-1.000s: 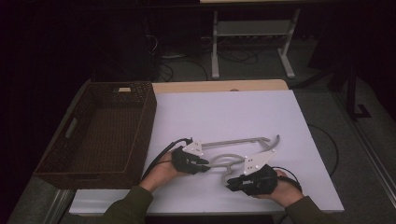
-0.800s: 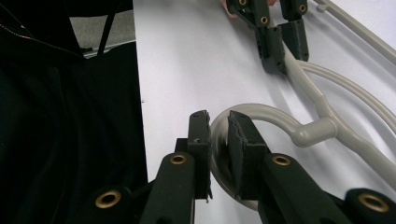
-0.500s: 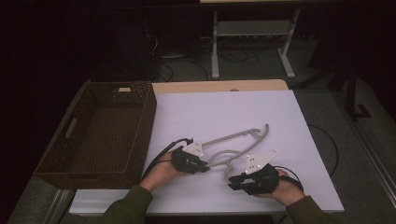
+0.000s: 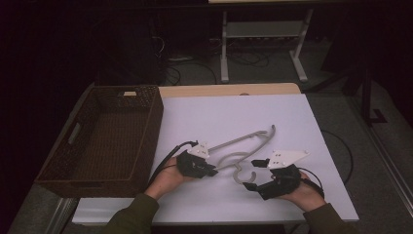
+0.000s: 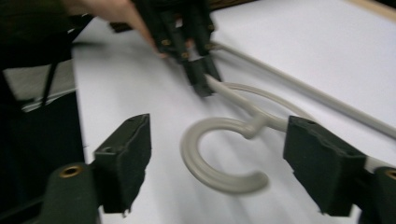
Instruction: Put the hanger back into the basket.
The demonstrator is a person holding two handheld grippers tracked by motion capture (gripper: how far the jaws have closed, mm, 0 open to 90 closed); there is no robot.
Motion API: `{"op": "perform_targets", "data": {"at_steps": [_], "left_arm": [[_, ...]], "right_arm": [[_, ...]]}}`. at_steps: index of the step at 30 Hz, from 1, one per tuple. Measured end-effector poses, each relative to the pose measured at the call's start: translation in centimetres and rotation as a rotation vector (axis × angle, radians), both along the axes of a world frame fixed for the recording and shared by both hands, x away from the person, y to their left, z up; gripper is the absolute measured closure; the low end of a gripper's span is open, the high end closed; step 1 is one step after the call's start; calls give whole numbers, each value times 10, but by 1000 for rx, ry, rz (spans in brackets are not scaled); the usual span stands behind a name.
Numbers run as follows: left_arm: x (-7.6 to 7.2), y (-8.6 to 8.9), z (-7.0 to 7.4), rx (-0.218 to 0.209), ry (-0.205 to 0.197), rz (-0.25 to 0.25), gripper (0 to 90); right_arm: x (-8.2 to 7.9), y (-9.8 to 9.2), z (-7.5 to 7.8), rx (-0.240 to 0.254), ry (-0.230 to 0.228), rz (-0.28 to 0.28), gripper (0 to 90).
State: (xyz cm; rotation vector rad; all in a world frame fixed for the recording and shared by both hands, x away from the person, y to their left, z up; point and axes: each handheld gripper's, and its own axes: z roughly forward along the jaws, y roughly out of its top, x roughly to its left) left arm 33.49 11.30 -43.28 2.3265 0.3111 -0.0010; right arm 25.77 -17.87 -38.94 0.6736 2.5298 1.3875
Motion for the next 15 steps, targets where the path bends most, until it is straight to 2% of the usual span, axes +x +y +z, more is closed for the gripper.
{"op": "perform_targets", "data": {"at_steps": [1, 2, 5, 9, 11, 12, 15], "left_arm": [[1, 2, 2, -9, 11, 20, 822], [1, 2, 2, -9, 11, 20, 823], [3, 4, 8, -12, 26, 65, 823], [4, 7, 14, -32, 41, 82, 823], [5, 9, 19, -36, 34, 88, 823], [5, 11, 25, -46, 46, 113, 823], [6, 14, 33, -69, 51, 140, 823]], "right_arm": [[1, -7, 1, 12, -6, -39, 175], [1, -7, 1, 12, -6, -39, 175], [3, -18, 1, 31, -20, -89, 142], [0, -29, -2, 46, -15, -113, 142], [-1, -34, -4, 47, -11, -125, 138], [-3, -37, -5, 48, -4, -134, 136], [-4, -42, -9, 43, 3, -147, 135]]}}
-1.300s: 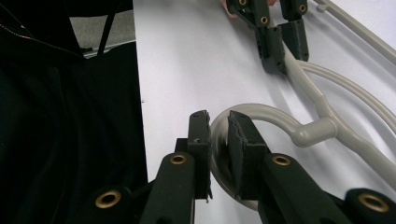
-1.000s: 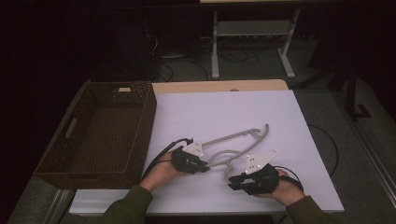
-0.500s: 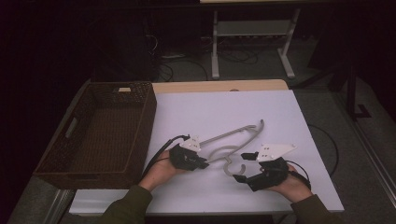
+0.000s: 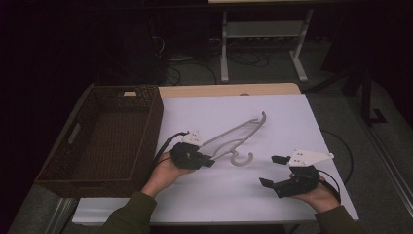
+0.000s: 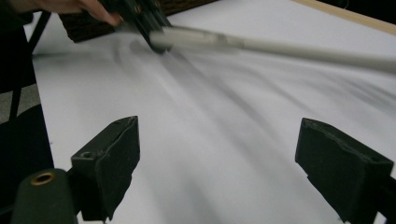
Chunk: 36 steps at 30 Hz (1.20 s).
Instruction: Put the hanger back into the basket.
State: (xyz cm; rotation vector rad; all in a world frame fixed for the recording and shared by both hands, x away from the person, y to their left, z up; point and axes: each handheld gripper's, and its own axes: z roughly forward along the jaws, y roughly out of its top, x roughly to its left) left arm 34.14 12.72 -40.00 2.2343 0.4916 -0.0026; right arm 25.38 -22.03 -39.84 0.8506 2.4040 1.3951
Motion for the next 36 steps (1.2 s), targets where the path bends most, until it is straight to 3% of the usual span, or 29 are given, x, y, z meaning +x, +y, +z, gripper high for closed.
{"op": "perform_targets", "data": {"at_steps": [5, 8, 12, 19, 24, 28, 36], "left_arm": [[2, 5, 12, -22, 16, 33, 823], [3, 9, 28, -43, 34, 78, 823], [4, 13, 41, -39, 27, 97, 823], [4, 23, 79, -85, 13, 132, 823], [4, 31, 98, -78, 3, 156, 823], [6, 45, 116, -87, -5, 181, 823], [7, 71, 142, -104, -32, 221, 823]], "right_arm": [[0, -4, -6, -7, -1, -15, 130], [0, -6, -8, -7, 7, -29, 114], [0, -8, -11, -7, 12, -43, 102], [-1, -13, -12, -2, -12, -85, 19], [0, -15, -10, 1, -22, -120, 0], [0, -16, -10, 2, -35, -136, 0], [1, -15, -13, -7, -18, -125, 0]]}}
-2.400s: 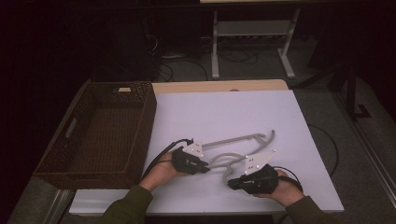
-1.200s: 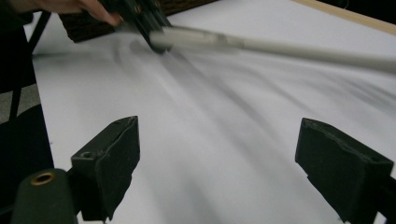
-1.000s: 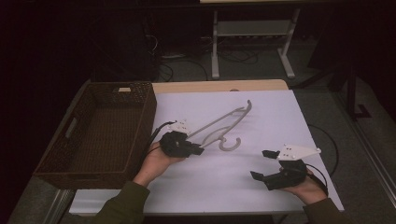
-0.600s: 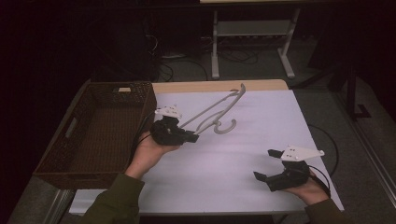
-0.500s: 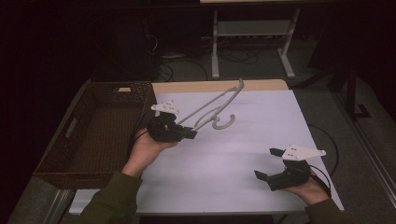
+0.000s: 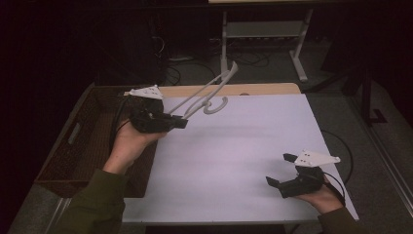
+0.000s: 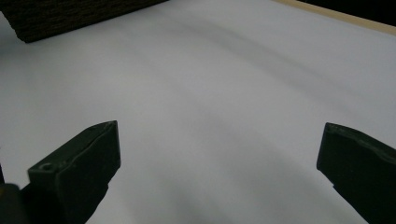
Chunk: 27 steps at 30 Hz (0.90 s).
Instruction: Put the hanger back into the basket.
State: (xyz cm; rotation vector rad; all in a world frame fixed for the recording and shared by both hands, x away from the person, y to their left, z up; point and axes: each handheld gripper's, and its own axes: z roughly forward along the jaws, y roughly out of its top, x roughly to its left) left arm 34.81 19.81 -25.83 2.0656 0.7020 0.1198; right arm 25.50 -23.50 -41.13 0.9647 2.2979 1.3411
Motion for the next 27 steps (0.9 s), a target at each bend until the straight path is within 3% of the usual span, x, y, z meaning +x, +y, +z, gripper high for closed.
{"op": "perform_targets", "data": {"at_steps": [2, 9, 27], "left_arm": [[0, 4, 2, -6, 1, 6, 823], [-4, 45, 13, -13, -7, 76, 823], [-19, 126, 10, 18, 15, 194, 823]], "right_arm": [[1, 0, -1, 0, -4, 0, 0], [1, -2, -1, 1, 0, -6, 0], [1, -3, -2, 3, -5, -18, 0]]}}
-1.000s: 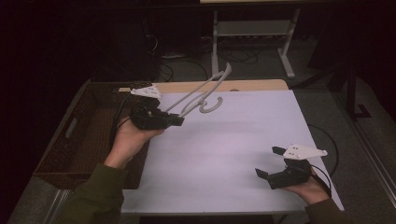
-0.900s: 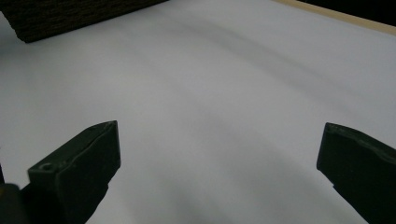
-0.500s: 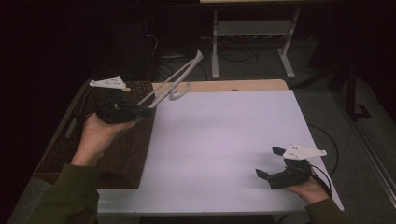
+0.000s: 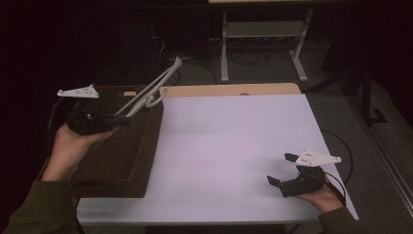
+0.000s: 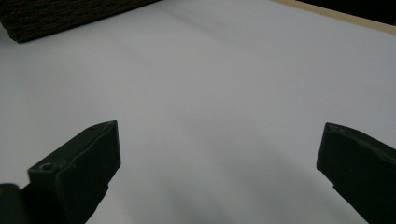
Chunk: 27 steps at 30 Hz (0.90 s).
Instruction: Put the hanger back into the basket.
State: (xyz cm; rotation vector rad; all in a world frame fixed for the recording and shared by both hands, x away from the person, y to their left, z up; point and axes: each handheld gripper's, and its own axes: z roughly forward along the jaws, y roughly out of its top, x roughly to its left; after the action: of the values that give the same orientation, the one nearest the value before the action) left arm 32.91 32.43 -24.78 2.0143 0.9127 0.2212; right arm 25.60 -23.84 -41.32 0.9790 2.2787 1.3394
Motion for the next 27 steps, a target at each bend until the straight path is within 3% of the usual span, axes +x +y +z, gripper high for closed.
{"op": "perform_targets", "data": {"at_steps": [8, 18, 27], "left_arm": [[-7, 28, -6, 33, 27, 30, 823], [-10, 60, -23, 41, 65, 76, 823], [-8, 76, -33, 57, 114, 80, 822]], "right_arm": [[1, -1, 1, 9, -6, -5, 0], [1, -1, 0, 13, -6, -11, 0], [2, -1, 0, 7, -3, -14, 0]]}}
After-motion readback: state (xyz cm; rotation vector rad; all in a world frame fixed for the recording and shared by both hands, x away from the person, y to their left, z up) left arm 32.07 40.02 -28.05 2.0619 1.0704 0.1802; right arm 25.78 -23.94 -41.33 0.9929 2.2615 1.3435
